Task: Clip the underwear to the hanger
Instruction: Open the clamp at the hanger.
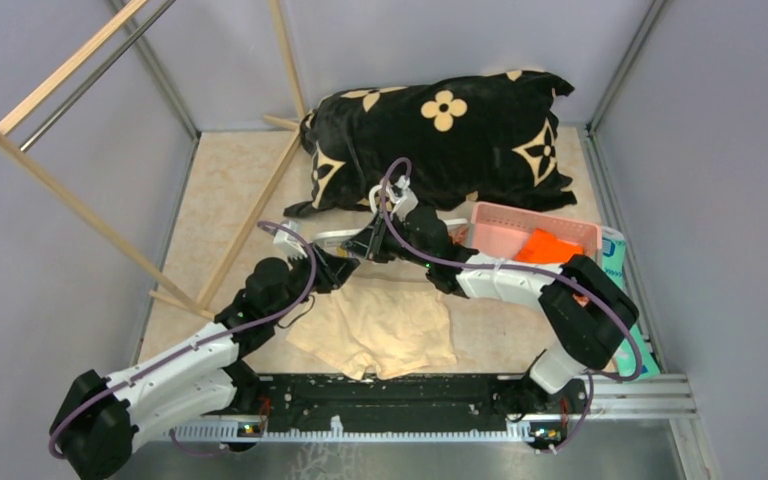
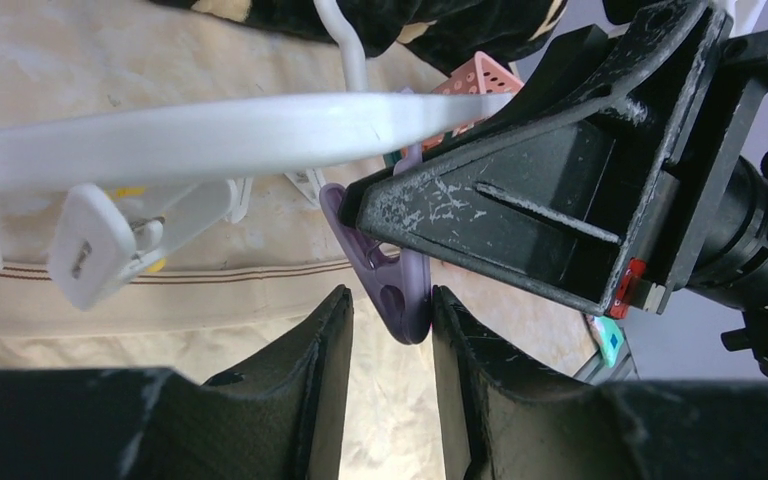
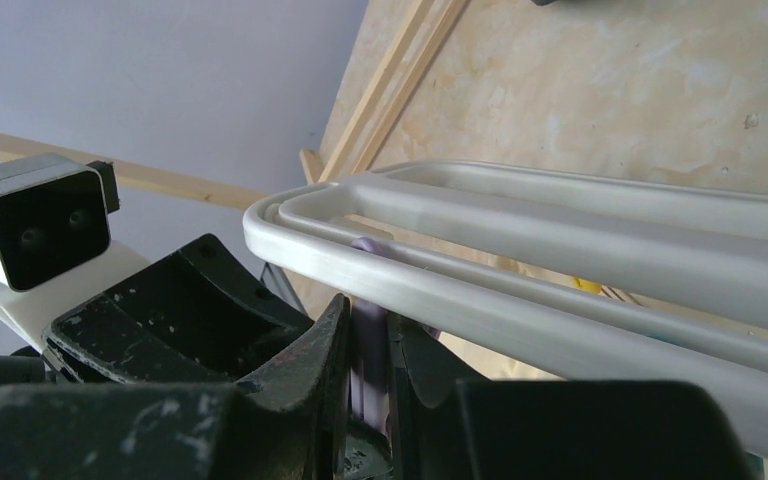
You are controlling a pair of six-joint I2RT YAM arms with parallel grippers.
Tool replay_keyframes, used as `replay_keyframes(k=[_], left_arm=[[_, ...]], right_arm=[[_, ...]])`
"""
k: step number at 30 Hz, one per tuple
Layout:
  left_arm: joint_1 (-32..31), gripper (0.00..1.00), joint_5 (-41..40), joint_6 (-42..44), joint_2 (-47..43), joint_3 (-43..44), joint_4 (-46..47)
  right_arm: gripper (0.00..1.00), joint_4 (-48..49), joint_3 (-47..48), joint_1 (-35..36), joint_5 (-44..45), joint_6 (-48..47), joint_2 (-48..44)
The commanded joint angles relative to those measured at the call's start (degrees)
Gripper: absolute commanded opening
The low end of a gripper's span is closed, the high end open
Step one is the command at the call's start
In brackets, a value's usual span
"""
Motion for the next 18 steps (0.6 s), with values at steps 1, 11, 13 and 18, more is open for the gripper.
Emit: replay_keyframes(k=[1,11,13,18], left_arm=[[0.7,0.39,-0.9,1.3,-0.1,0.5,2.8],[0.8,0.05,0.4,1.9,0.8,1.0,4.5],[0.8,0.0,0.2,2.1,0.4,1.0,4.1],[0.8,0.0,-0.9,2.5,-1.1,1.0,2.7]], right_arm=[[0.03,6.1,-0.1,-0.2,-2.0,1.1,-4.6],[0.12,6.5,-0.8,-0.2,-2.3,2.1,-5.4],[0.23,5.9,-0.8,-0.3,-2.0,1.9,-6.0],[0.45,4.3,-1.0,-0.3,-1.4,1.3,-7.5]])
